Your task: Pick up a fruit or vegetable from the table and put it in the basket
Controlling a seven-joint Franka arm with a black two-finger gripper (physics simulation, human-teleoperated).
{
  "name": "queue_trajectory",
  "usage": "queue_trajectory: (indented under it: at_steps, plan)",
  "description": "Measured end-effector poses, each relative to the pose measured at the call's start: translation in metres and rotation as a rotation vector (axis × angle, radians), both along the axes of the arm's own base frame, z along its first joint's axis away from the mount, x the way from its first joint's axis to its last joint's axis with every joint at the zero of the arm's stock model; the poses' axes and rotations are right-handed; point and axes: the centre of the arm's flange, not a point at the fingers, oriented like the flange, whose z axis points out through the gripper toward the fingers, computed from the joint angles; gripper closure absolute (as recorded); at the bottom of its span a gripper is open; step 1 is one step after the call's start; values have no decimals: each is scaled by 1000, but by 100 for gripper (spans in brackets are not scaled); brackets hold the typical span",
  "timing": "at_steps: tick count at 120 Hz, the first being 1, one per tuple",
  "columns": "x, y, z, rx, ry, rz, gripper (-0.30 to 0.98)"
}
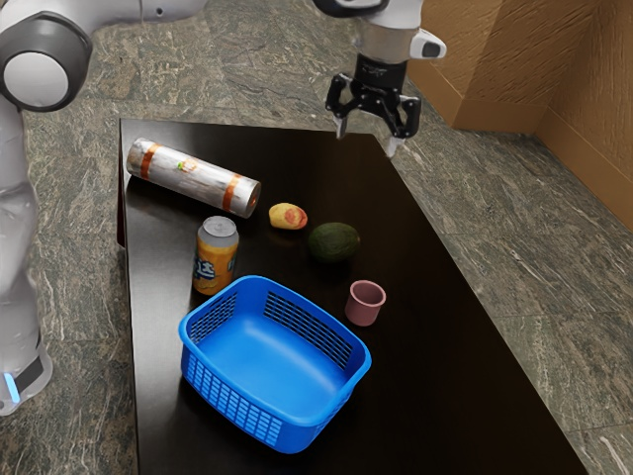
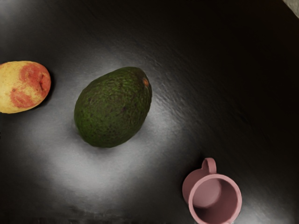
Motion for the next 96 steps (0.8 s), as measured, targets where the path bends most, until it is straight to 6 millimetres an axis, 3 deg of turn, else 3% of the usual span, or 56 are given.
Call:
queue_trajectory:
  at_steps: [18,36,45,59,73,83,96]
  plan:
    - [-11,-5,10,-39,33,386,0]
    - [-27,-15,27,-78,41,549,0]
    - [-23,-9,16,-113,84,587,0]
    - [-19,16,-8,-131,142,598,0]
    - [-33,42,-40,-139,208,567,0]
    - [-49,41,-48,-150,222,510,0]
    - [-51,38,-60,-137,225,418,0]
